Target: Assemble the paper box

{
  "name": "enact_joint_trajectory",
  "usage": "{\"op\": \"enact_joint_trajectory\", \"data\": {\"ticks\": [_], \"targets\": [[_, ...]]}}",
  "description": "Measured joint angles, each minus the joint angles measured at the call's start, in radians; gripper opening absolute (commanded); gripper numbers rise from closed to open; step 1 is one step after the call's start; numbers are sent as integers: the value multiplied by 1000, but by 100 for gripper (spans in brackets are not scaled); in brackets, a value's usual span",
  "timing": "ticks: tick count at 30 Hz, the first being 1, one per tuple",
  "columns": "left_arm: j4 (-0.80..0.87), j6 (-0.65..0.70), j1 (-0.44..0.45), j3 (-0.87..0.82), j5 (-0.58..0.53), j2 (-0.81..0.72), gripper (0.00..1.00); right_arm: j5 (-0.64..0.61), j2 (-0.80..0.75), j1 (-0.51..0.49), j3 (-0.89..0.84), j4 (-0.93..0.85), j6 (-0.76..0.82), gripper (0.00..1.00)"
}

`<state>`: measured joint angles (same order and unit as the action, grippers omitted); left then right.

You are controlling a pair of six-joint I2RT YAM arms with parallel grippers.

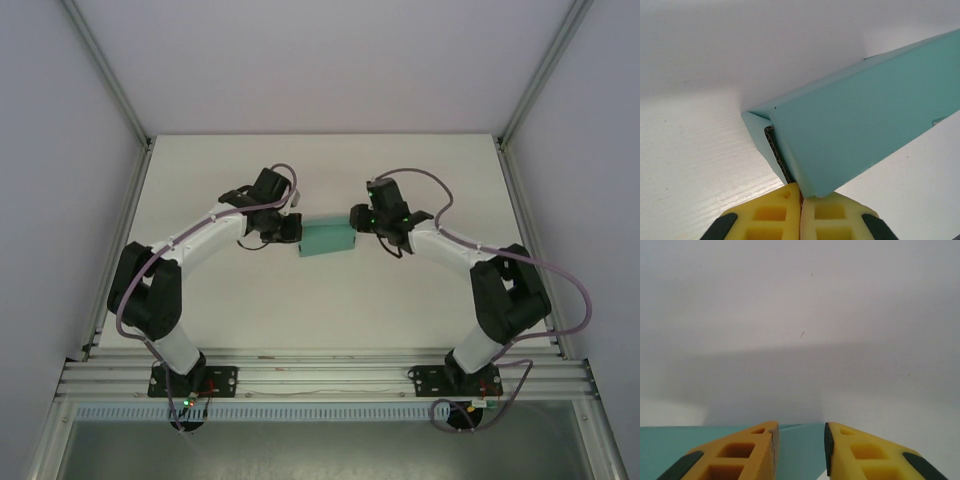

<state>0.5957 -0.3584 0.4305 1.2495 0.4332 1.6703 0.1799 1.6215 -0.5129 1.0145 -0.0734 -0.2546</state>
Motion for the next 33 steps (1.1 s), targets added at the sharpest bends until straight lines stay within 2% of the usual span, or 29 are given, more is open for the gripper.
{"op": "enact_joint_trajectory", "data": {"ticks": [7, 10, 15, 17, 19, 22, 27, 31, 33], "targets": [[45, 5, 0, 12, -3, -6, 25, -209, -6, -98, -76, 138, 84, 29], [54, 12, 0, 12, -2, -17, 38, -240, 0, -114, -103, 202, 84, 24], [136, 19, 3, 11, -35, -61, 54, -269, 20, -123, -117, 274, 83, 24], [160, 15, 2, 11, -55, -93, 67, -272, 17, -126, -129, 290, 83, 24], [167, -5, -3, 11, -70, -126, 72, -274, 13, -128, -139, 303, 84, 24], [136, -46, -39, 11, -57, -150, 73, -274, 13, -128, -145, 314, 84, 24], [-34, -124, -130, -10, 51, -110, 71, -275, 16, -128, -144, 318, 84, 24], [-125, -151, -143, -28, 122, -41, 65, -275, 17, -128, -142, 318, 82, 23], [-163, -167, -145, -62, 145, -19, 56, -274, 20, -128, -142, 319, 76, 23]]}}
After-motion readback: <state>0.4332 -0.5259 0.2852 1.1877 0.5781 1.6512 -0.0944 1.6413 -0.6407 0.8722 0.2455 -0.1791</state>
